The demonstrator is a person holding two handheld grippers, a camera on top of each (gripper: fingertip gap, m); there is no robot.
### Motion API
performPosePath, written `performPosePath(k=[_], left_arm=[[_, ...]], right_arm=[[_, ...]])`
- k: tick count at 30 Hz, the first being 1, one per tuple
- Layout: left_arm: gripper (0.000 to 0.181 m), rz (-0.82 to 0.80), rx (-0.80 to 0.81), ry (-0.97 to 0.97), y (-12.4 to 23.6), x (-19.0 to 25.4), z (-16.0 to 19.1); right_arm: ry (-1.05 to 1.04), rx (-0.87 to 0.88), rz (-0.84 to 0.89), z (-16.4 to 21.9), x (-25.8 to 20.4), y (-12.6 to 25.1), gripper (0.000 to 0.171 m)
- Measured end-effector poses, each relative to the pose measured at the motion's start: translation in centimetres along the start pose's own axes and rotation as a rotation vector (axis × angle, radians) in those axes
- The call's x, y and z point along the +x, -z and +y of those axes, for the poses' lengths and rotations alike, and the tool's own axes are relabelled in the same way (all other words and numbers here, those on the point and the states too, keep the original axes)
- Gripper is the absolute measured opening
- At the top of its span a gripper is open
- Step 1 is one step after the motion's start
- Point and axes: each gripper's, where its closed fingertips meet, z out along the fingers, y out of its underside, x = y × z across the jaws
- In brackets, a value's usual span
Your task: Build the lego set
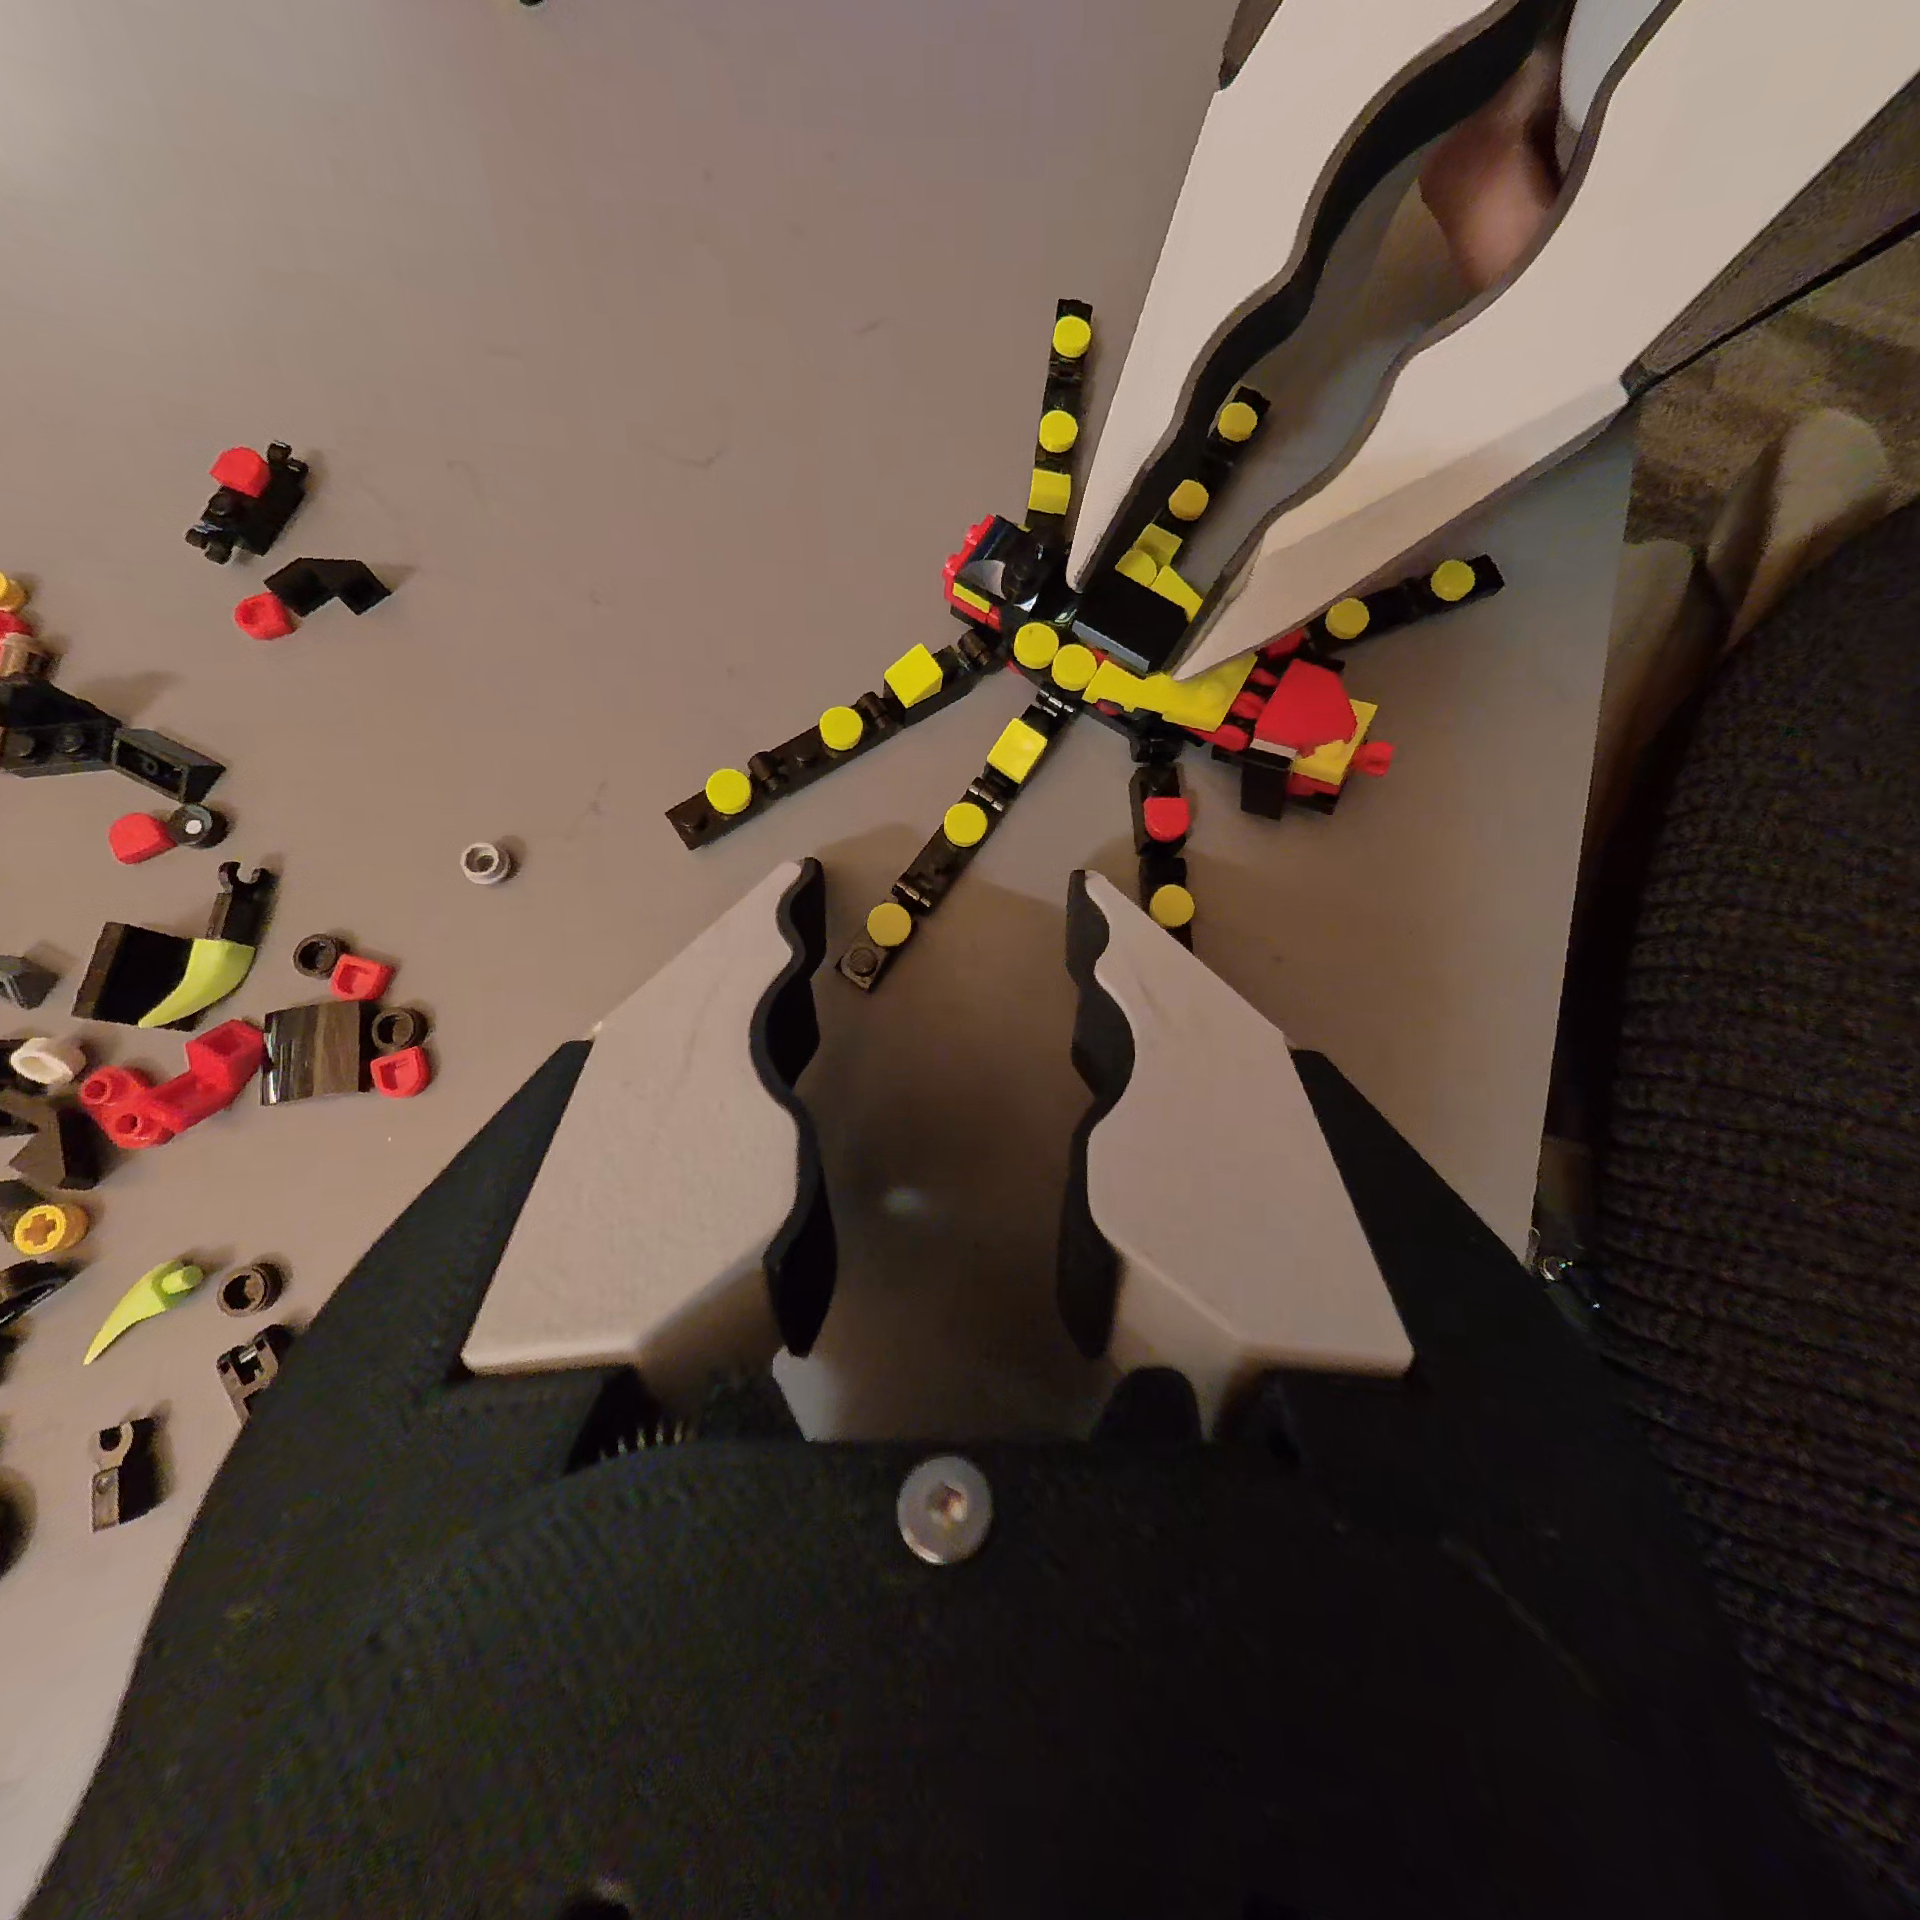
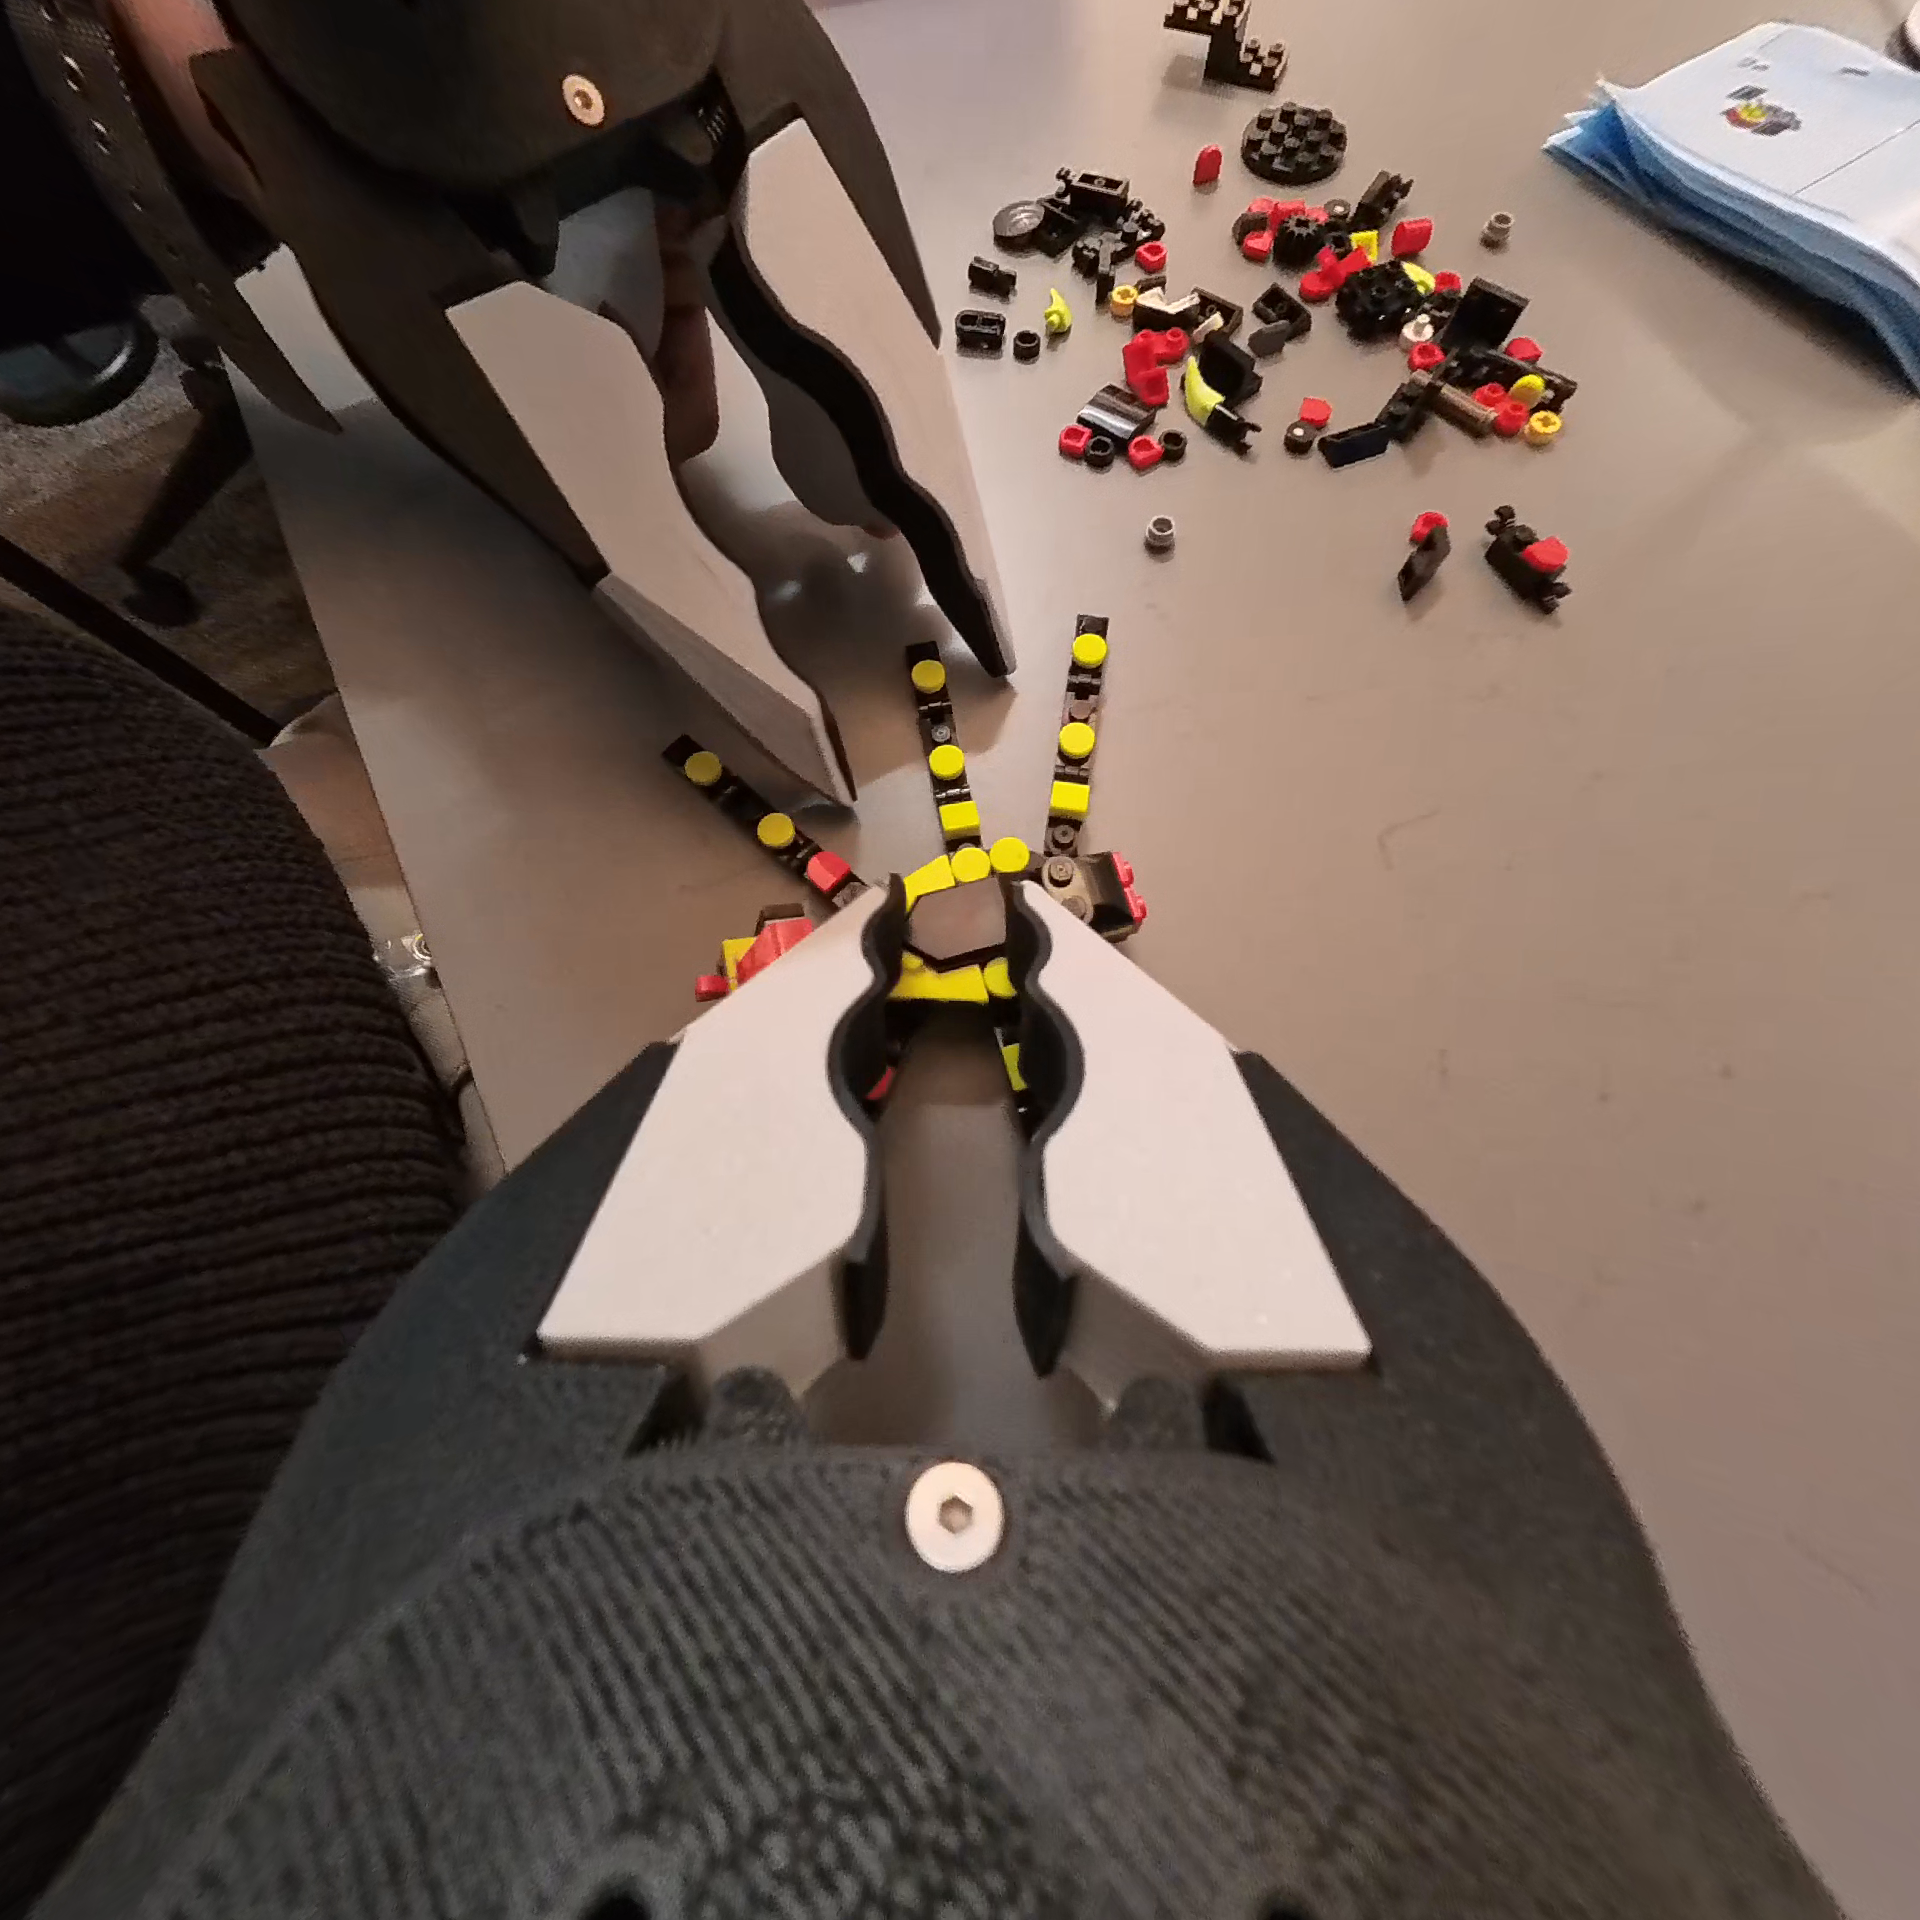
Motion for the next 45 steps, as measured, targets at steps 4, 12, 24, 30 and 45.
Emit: performPosePath(k=[4,12,24,30,45], left_arm=[[0.045,-0.002,-0.001,0.003,0.0,-0.1,0.0],[0.045,-0.004,-0.003,0.002,0.0,-0.1,0.0],[0.044,-0.004,-0.005,-0.007,-0.1,0.0,0.1],[0.044,-0.004,-0.005,-0.007,-0.1,0.0,0.1],[0.044,-0.001,-0.005,-0.007,-0.1,0.0,0.0]], right_arm=[[0.007,0.061,0.024,-1.2,0.6,0.8,0.017],[-0.06,0.049,0.064,-0.8,2.7,0.5,0.014],[-0.074,0.019,0.069,-0.3,2.9,-0.3,0.018],[-0.111,0.02,0.049,-0.2,3.0,-0.4,0.022],[-0.215,0.032,-0.001,-0.1,2.9,-0.7,0.018]])
